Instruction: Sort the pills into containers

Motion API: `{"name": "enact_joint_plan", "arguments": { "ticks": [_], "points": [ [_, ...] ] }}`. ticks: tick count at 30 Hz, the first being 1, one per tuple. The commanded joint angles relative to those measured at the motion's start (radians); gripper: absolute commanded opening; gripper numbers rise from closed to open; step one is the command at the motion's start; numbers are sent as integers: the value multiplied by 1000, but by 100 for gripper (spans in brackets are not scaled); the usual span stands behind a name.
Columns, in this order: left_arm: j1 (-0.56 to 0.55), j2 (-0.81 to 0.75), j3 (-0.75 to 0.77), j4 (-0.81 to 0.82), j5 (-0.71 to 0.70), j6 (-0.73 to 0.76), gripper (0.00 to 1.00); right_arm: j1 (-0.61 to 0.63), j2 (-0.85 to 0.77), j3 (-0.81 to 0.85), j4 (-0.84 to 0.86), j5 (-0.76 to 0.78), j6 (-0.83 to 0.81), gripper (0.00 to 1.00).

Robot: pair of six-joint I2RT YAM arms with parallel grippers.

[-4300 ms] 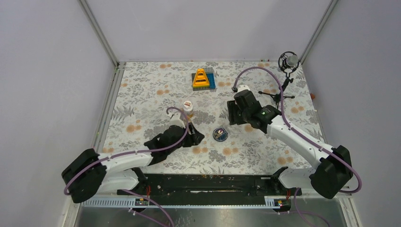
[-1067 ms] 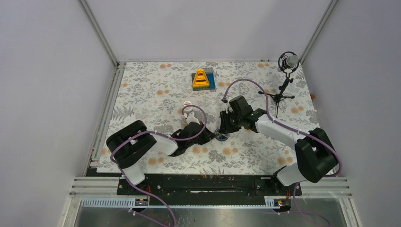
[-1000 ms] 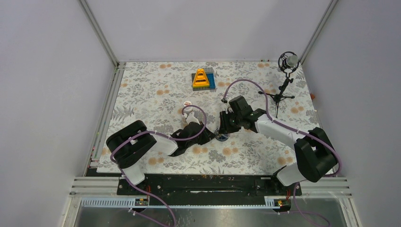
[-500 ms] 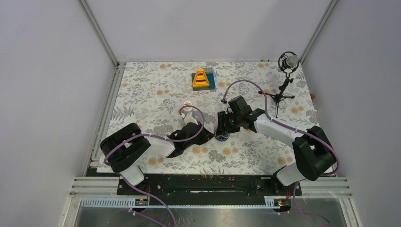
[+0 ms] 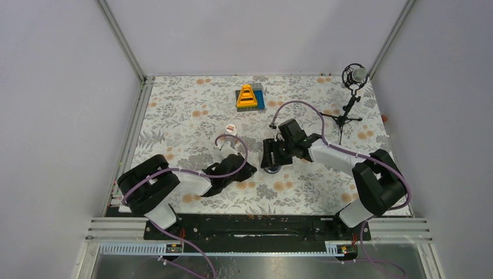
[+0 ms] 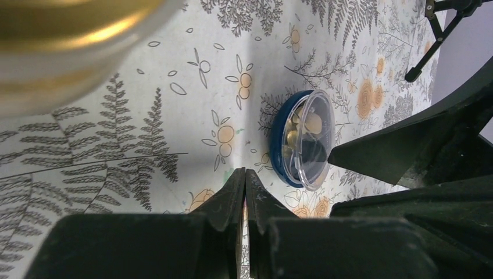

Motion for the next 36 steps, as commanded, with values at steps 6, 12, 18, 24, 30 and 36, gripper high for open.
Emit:
{"name": "enact_joint_plan", "arguments": {
  "ticks": [6,12,18,24,30,36],
  "points": [
    [-9,-74,-31,-3,-76,-21,4,5,47,20,22,-2,34,70],
    [-11,-58,-27,102,-17,16,15,4,45,47,-24,57,59,56],
    [-11,-24,-12,171,22,26,27,-5,-33,96,-104,165,70,56],
    [-13,15,16,176,37,30,33,-12,-27,94,-165,271,32,67],
    [-13,66,27,215,59,26,37,-13,23,74,-162,284,8,69],
    [-13,86,34,217,70,34,40,-13,70,69,-141,247,-1,68]
  ]
}}
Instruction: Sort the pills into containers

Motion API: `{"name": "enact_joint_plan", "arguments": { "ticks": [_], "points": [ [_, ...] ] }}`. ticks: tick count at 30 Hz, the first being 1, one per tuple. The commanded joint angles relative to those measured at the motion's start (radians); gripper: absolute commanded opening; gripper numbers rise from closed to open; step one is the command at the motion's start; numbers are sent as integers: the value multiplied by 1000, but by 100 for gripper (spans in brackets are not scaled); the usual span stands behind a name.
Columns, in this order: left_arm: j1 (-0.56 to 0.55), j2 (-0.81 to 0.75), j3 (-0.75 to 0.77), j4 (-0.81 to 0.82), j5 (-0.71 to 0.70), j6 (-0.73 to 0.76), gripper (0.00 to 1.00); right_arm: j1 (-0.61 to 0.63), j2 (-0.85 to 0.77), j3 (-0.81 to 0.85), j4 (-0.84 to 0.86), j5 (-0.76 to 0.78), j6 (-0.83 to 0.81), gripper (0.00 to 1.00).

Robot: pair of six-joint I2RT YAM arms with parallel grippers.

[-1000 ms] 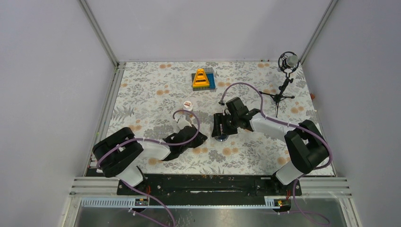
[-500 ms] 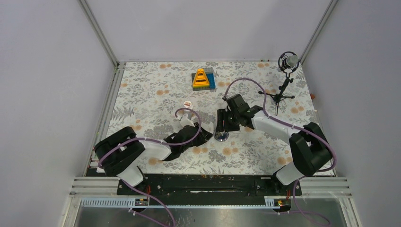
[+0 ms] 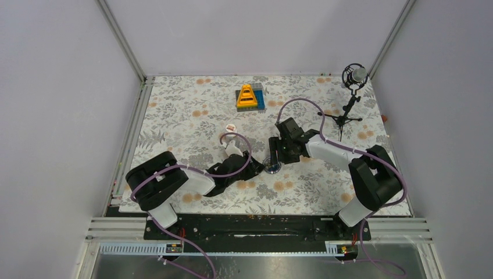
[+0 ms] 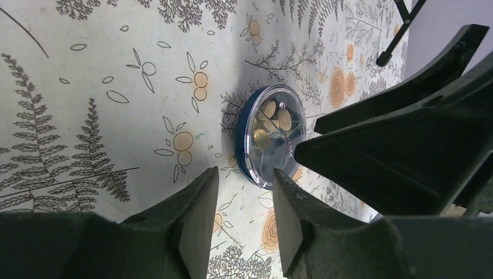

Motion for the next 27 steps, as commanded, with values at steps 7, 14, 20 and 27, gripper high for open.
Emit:
{"name": "enact_joint_plan", "arguments": {
  "ticks": [7,14,20,27],
  "points": [
    [-4,62,42,59,21,3,25,-5,38,1,6,-36,-16,63],
    [-5,68,39,30,13,-3,16,-5,62,-3,14,-78,-2,55],
    [-5,70,42,0,8,-8,12,-5,83,-5,23,-71,7,50],
    [-5,-53,62,-88,-60,59,21,-7,35,41,-14,13,17,54]
  ]
}}
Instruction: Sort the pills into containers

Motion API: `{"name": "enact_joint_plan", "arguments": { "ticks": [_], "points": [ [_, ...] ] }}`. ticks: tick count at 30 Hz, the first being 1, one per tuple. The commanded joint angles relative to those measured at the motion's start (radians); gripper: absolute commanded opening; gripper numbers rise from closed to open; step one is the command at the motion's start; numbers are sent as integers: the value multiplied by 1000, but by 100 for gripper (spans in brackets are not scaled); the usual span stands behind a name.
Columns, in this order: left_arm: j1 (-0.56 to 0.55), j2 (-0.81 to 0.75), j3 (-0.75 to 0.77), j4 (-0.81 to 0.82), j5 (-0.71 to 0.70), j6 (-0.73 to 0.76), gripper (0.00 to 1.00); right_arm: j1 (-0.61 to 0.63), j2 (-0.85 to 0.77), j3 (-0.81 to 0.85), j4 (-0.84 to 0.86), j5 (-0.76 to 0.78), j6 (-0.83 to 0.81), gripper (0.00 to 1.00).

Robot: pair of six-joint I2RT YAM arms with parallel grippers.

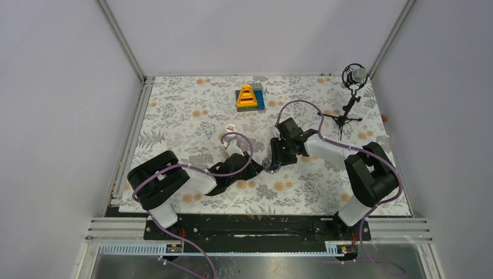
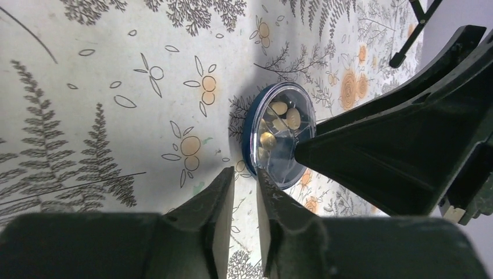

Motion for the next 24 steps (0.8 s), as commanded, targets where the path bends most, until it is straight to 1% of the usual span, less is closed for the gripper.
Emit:
{"name": "enact_joint_plan", "arguments": {
  "ticks": [1,3,6,9,10,11,13,14,16,17,18,19,22,24],
  "points": [
    [-6,-114,49,-112,-72,75,25,3,-28,56,-43,81,8,56],
    [-5,-174,74,-177,-105,123,33,-6,-60,79,-59,97,7,59],
    [-5,-265,99,-257,-148,193,46,-19,-132,105,-94,133,7,61],
    [-8,-379,111,-352,-186,241,65,-30,-236,113,-135,191,2,62],
    [-11,-419,118,-392,-203,265,73,-30,-289,111,-150,208,-1,63],
    [-14,-462,127,-430,-214,288,79,-31,-333,109,-170,231,-4,65],
    [-21,-551,149,-518,-224,336,91,-32,-426,105,-212,274,-13,69],
    [-23,-594,168,-582,-240,349,94,-31,-480,105,-249,296,-17,71],
    [-25,-673,211,-721,-285,378,96,-31,-589,106,-298,352,-23,76],
    [-26,-711,227,-783,-312,393,98,-31,-647,107,-320,381,-28,81],
    [-26,-754,243,-831,-332,411,99,-31,-700,110,-338,411,-34,96],
    [-25,-792,251,-880,-354,432,99,-31,-755,118,-359,442,-42,99],
    [-28,-924,258,-948,-410,520,99,-31,-891,171,-451,568,-58,99],
    [-33,-1035,251,-974,-452,572,99,-31,-968,214,-514,689,-72,99]
  ]
}}
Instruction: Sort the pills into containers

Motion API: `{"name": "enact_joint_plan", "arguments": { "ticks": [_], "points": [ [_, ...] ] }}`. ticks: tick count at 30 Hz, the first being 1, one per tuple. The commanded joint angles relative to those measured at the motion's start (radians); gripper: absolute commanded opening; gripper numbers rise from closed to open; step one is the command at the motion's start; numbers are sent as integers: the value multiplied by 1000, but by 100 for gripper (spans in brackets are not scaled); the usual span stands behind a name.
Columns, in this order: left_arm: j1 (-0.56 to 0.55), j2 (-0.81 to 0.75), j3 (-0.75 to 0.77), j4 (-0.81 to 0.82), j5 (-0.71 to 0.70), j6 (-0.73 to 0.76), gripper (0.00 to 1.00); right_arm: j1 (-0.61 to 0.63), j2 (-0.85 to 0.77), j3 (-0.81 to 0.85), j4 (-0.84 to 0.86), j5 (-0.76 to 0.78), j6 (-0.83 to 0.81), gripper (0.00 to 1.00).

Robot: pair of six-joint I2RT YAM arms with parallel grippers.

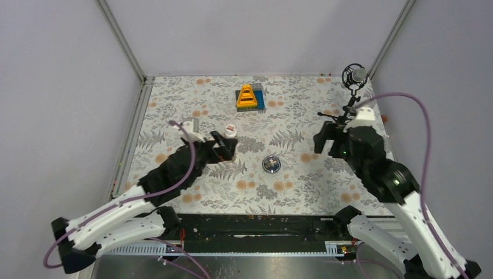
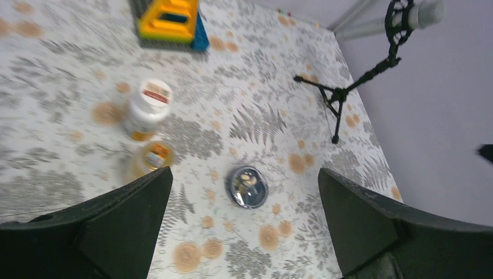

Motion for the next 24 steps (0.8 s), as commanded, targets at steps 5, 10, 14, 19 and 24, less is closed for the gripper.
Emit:
{"name": "enact_joint_plan", "arguments": {
  "ticks": [5,10,14,19,24],
  "points": [
    [-10,-337,38,-290,-243,185,99,-4,-296,186,-251,458,-85,100],
    [-10,-463,42,-410,-259,194,99,-4,-418,200,-276,530,-148,99],
    [-10,-533,43,-473,-281,203,99,-3,-459,207,-332,514,-105,99],
    [-10,-583,43,-507,-312,203,99,-4,-478,198,-341,500,-91,100],
    [-11,-576,36,-526,-325,187,99,-4,-469,197,-340,492,-92,99]
  ]
}}
